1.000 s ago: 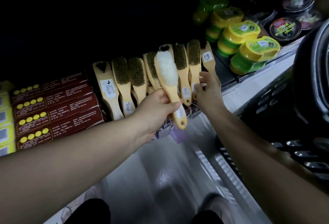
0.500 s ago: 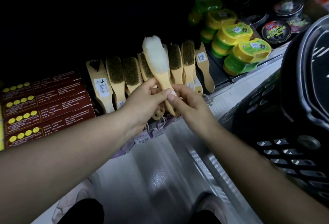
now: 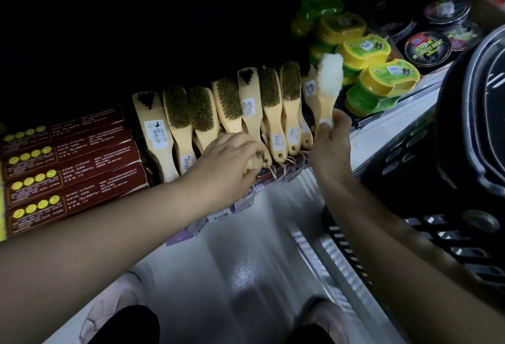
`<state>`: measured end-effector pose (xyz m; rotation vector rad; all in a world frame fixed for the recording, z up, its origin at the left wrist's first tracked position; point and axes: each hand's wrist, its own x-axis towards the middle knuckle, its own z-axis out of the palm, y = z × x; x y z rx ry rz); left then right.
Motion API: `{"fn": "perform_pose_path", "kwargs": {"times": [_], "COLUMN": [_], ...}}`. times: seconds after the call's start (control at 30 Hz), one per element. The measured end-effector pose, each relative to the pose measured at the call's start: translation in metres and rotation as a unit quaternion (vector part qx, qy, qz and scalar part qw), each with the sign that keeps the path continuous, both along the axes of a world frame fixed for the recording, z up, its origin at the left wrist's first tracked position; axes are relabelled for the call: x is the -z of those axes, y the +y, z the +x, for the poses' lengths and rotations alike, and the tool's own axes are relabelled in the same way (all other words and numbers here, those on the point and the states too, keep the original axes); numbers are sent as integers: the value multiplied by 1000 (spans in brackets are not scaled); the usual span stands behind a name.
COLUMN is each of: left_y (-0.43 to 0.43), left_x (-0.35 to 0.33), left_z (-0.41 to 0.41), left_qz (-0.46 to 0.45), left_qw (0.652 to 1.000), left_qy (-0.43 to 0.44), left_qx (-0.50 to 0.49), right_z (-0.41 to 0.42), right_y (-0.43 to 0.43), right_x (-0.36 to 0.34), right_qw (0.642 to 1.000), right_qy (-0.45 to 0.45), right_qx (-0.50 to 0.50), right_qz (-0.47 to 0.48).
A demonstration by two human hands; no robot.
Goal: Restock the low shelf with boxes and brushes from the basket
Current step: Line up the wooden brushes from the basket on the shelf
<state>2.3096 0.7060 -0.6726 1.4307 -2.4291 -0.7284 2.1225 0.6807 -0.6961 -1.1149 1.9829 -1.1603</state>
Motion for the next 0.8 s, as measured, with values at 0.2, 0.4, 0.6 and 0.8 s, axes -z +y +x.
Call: {"fn": "perform_pose_path", "kwargs": {"times": [0.2,0.4,0.6,0.8], "left_y": [0,3,3,7], "left_x": [9,12,15,13], "left_z": [7,6,5,16], "left_qz": [-22,-36,-23,-26], "left_qw": [996,992,988,989], "left_qy": [-82,-112,-139,-123], "left_qx": [26,55,68,79], "right_z": [0,-3,-5,15], "right_y": [-15,-15,-17,3], "right_x": [9,13,13,-3], "right_qw": [989,980,977,970], "right_qy": [116,172,187,223], "right_qx": [-69,-61,-64,-102], "right_qz": [60,76,80,0]}}
